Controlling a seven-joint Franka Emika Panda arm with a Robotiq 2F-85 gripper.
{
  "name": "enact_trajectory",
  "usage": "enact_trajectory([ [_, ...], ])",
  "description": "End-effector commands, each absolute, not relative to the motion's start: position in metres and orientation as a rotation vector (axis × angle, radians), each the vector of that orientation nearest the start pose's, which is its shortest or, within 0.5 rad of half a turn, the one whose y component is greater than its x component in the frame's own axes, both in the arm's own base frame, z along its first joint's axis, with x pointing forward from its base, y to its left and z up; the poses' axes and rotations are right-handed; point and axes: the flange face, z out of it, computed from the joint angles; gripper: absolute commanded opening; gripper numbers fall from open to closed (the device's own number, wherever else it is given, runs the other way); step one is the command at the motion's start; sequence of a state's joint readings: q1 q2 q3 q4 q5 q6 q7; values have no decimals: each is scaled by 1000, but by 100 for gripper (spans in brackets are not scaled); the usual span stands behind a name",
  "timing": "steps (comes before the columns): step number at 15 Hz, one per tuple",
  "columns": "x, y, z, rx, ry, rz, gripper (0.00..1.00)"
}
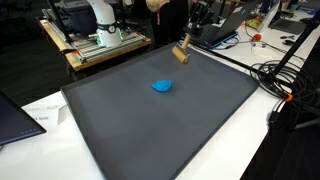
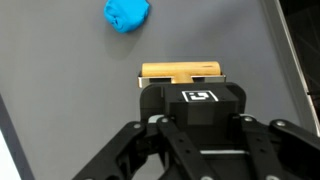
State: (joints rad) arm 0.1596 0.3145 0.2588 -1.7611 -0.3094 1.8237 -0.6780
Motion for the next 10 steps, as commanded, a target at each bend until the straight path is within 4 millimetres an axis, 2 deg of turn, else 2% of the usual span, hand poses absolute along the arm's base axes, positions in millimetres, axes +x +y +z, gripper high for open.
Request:
enact_trajectory([
  [1, 576, 170, 407, -2687, -1807, 362, 22],
  [6, 589, 101, 423, -2711, -1746, 296, 22],
  [10, 594, 52, 415, -2701, -1727, 271, 22],
])
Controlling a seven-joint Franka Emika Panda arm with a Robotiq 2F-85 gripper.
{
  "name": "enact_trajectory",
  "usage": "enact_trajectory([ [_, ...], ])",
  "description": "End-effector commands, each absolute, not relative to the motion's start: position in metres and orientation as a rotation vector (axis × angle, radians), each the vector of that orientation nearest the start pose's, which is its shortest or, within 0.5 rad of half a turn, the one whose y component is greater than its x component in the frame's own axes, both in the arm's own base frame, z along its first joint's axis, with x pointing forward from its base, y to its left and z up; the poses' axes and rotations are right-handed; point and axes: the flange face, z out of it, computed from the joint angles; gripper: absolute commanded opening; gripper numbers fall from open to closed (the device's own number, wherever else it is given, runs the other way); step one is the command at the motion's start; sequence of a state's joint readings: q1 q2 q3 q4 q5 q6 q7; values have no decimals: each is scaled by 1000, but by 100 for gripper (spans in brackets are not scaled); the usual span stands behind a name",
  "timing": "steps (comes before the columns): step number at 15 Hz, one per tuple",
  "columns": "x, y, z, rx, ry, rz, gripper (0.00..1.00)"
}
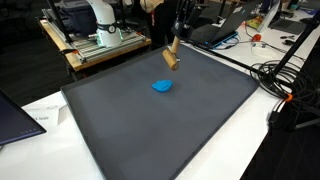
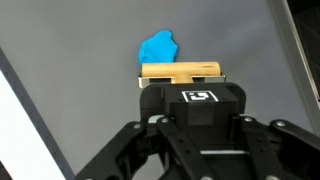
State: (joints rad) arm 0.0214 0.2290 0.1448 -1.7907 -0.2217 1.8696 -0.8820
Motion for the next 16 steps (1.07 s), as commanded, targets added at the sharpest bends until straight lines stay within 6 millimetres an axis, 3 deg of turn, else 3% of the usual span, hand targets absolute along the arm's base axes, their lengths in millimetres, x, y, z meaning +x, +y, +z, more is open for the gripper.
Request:
enact_trajectory([
  [1, 595, 42, 410, -2697, -1720, 257, 22],
  [7, 596, 0, 375, -2678, -1619, 165, 22],
  [16, 599, -15, 315, -2714, -1542, 101, 22],
])
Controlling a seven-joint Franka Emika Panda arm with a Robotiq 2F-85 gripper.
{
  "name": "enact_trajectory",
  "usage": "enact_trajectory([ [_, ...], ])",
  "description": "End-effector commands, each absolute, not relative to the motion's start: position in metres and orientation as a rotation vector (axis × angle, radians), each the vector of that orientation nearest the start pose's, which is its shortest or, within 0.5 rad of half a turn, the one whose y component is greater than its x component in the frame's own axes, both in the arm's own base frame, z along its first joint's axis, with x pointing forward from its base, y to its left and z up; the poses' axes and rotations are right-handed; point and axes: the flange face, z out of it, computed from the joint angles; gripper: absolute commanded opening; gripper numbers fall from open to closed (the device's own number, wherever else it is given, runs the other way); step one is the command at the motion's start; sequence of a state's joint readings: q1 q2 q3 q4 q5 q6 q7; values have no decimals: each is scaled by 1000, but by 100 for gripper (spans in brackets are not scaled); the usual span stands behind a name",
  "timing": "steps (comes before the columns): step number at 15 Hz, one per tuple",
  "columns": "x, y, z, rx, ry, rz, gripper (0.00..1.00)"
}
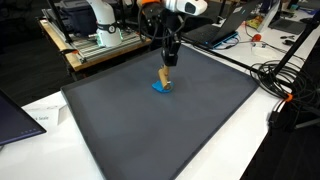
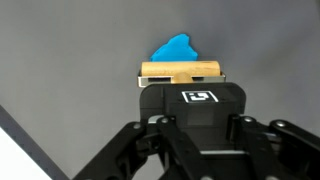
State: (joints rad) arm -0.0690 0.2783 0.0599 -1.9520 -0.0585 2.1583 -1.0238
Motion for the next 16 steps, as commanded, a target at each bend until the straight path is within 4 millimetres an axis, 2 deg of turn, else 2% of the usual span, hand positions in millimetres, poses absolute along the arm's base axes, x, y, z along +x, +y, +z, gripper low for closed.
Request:
enact_trajectory([
  [1, 599, -17, 311, -2721, -1537, 102, 22],
  [5, 598, -18, 304, -2718, -1526, 118, 22],
  [10, 597, -6, 305, -2709, -1533, 121, 22],
  [16, 598, 4, 300, -2760, -1464, 110, 22],
])
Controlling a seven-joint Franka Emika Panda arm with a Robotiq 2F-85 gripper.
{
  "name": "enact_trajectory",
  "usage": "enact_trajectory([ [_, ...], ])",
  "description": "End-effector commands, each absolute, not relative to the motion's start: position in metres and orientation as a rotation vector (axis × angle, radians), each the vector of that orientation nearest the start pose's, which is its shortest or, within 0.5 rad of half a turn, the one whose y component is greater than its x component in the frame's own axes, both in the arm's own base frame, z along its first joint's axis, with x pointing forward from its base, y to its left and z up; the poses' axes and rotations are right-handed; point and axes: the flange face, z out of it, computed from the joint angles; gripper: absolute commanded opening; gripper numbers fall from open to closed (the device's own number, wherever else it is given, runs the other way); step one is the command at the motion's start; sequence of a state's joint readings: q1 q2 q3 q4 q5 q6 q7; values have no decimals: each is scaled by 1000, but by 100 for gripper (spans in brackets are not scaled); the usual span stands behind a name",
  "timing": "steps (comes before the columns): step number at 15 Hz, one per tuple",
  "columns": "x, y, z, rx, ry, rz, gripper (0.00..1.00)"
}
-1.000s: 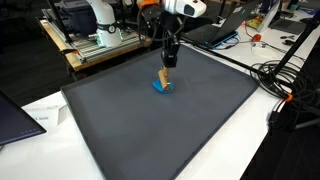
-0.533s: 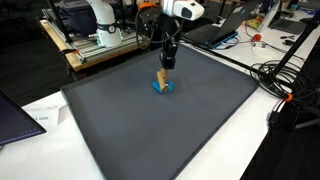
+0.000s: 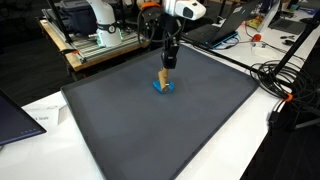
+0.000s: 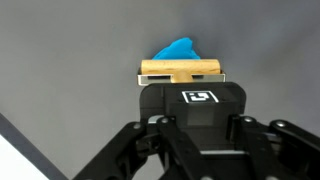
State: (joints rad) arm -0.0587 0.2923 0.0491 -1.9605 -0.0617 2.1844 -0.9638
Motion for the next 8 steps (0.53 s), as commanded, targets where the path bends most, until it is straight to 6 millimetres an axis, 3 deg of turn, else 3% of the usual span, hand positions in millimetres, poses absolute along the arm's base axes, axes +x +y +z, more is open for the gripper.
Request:
enact_trajectory([
  [1, 598, 5, 299, -2763, -1462, 111, 22],
  [8, 599, 6, 291, -2752, -1452, 111, 22],
])
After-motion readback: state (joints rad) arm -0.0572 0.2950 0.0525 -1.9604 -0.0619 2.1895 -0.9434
